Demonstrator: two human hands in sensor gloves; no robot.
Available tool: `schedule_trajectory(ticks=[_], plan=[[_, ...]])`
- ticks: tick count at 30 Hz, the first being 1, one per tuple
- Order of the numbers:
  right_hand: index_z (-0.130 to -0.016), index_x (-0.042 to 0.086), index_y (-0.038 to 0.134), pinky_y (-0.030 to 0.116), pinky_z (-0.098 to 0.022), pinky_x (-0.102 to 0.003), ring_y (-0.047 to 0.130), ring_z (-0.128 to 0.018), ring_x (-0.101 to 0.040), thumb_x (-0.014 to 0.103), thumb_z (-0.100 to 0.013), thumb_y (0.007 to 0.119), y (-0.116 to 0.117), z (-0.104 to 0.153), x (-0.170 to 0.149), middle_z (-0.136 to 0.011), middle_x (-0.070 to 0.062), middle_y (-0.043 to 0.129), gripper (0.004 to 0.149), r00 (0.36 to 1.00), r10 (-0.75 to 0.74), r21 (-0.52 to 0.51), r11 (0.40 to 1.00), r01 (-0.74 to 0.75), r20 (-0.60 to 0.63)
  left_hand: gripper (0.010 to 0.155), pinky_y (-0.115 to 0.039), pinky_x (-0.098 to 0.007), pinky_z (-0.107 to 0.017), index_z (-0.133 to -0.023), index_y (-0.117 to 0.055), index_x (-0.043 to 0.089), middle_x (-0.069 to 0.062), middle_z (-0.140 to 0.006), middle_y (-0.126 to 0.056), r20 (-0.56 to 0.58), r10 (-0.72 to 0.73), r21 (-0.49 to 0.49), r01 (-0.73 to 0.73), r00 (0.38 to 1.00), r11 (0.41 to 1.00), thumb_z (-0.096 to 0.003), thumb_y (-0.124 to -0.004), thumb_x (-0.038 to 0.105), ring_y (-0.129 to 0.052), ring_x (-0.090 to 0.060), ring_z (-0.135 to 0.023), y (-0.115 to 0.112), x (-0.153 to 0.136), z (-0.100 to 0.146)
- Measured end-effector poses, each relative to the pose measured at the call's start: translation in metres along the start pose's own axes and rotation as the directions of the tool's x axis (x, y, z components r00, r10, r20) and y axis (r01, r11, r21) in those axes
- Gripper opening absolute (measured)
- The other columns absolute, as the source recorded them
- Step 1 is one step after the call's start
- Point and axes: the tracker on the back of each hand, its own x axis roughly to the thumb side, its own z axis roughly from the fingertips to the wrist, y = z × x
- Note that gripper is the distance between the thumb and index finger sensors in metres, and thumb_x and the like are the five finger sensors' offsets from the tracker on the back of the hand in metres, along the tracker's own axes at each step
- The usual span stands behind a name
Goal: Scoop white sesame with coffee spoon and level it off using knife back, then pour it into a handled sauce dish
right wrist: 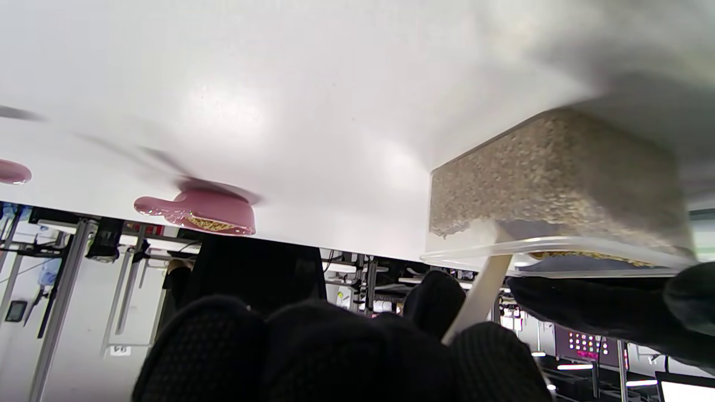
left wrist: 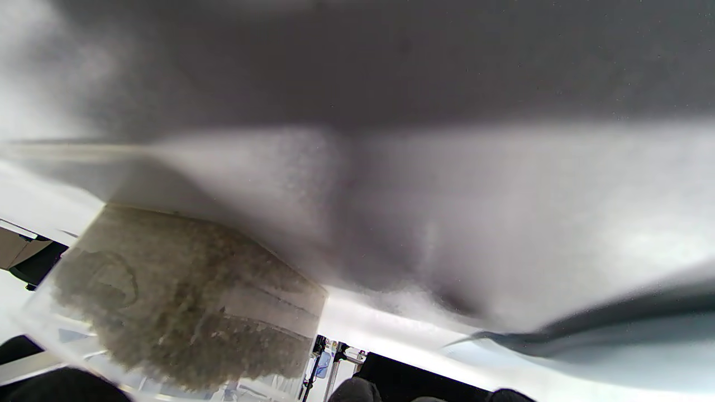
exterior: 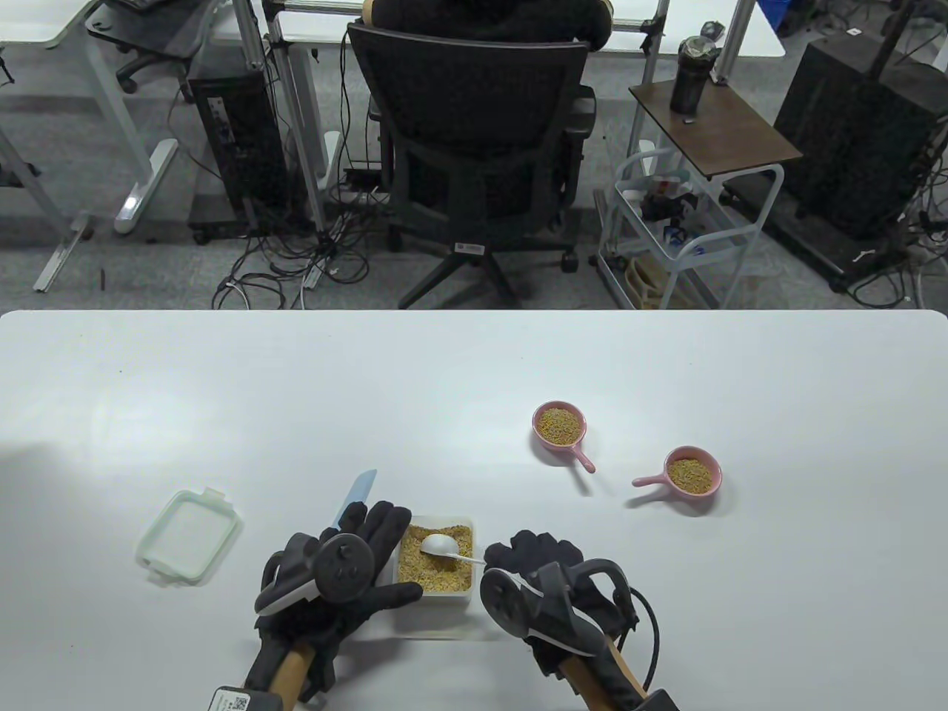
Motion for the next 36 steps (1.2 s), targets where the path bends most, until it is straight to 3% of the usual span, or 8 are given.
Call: schedule_trajectory(ticks=[10, 15, 23, 24, 36], plan=[[-0.083, 0.014, 0.095, 0.082, -0.043, -0.048, 0.094, -0.039, -0.018, 0.037, -0.058, 0.075, -0.004, 0.001, -0.003, -0.055, 0.001, 0.094, 0.04, 0.989, -0.141, 0.085, 0.986, 0.144, -0.032, 0.1, -0.04, -0.067, -0.083, -0.125, -0.015, 0.03, -0.008, -0.135, -0.029, -0.007, 0.002, -0.01, -0.002, 1.0, 1.0, -0.0465, -0.055, 0.077, -0.026, -0.049, -0.12, -0.001, 0.0, 0.001], [-0.081, 0.011, 0.095, 0.083, -0.039, -0.046, 0.093, -0.035, -0.017, 0.037, -0.059, 0.075, 0.002, -0.002, -0.015, -0.052, 0.002, 0.094, 0.04, 0.946, -0.303, 0.161, 0.934, 0.319, -0.115, 0.1, -0.04, -0.067, -0.083, -0.125, -0.015, 0.03, -0.008, -0.135, -0.028, -0.009, -0.002, -0.011, 0.002, 1.0, 1.0, -0.0465, -0.055, 0.077, -0.026, -0.048, -0.12, -0.001, 0.0, 0.001], [-0.079, 0.008, 0.095, 0.084, -0.032, -0.043, 0.092, -0.026, -0.013, 0.035, -0.06, 0.073, 0.027, -0.009, -0.041, -0.045, 0.004, 0.093, 0.04, 0.767, -0.565, 0.247, 0.73, 0.637, -0.305, 0.1, -0.04, -0.067, -0.083, -0.125, -0.015, 0.03, -0.009, -0.135, -0.028, -0.011, -0.004, -0.014, 0.004, 1.0, 1.0, -0.0465, -0.055, 0.077, -0.026, -0.049, -0.12, -0.001, 0.0, 0.001], [-0.079, 0.007, 0.095, 0.084, -0.031, -0.043, 0.091, -0.024, -0.013, 0.035, -0.06, 0.073, 0.031, -0.01, -0.044, -0.043, 0.004, 0.093, 0.04, 0.723, -0.604, 0.258, 0.679, 0.687, -0.336, 0.1, -0.04, -0.067, -0.083, -0.125, -0.015, 0.03, -0.008, -0.135, -0.028, -0.011, -0.005, -0.014, 0.005, 1.0, 1.0, -0.0466, -0.055, 0.077, -0.026, -0.049, -0.12, -0.001, 0.0, 0.001], [-0.081, 0.006, 0.093, 0.085, -0.026, -0.041, 0.091, -0.018, -0.011, 0.033, -0.061, 0.072, 0.055, -0.01, -0.058, -0.037, 0.007, 0.093, 0.04, 0.487, -0.73, 0.247, 0.42, 0.873, -0.479, 0.1, -0.04, -0.067, -0.083, -0.125, -0.014, 0.03, -0.01, -0.135, -0.028, -0.015, -0.006, -0.02, 0.005, 1.0, 1.0, -0.0465, -0.054, 0.078, -0.026, -0.049, -0.12, -0.001, 0.0, 0.001]])
